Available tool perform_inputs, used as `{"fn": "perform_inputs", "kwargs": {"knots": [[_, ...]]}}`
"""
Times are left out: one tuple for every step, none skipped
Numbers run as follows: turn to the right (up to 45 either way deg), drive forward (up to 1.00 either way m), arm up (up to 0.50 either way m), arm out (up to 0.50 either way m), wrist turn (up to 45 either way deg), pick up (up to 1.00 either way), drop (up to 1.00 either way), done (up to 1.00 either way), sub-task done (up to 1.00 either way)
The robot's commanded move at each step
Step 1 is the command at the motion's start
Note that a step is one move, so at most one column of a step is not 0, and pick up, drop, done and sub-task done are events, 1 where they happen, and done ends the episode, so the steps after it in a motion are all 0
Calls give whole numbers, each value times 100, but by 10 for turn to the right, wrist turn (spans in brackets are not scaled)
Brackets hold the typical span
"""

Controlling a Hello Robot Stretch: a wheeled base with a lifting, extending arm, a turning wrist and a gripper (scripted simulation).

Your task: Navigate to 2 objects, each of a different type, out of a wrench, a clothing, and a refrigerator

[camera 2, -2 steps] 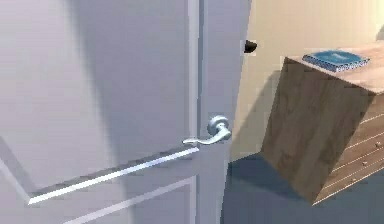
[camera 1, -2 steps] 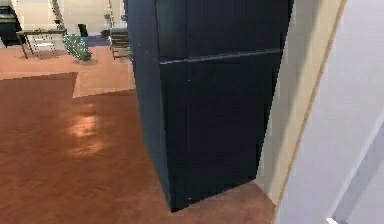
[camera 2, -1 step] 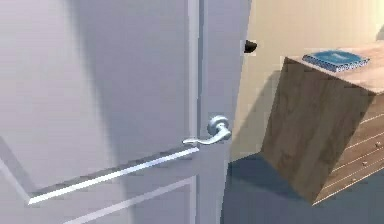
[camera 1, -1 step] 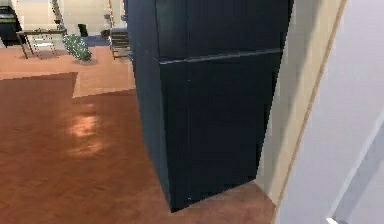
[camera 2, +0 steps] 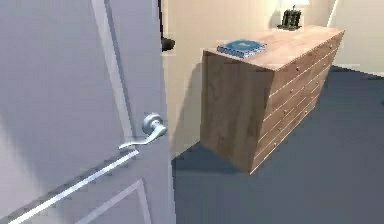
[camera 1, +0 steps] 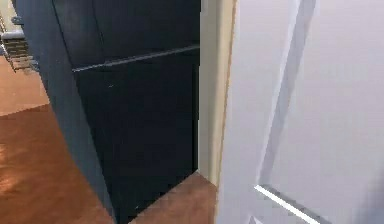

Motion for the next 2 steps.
{"fn": "perform_inputs", "kwargs": {"knots": [[0,20,0,0,0,0,0,0,0],[-450,0,0,0,0,0,0,0,0]]}}
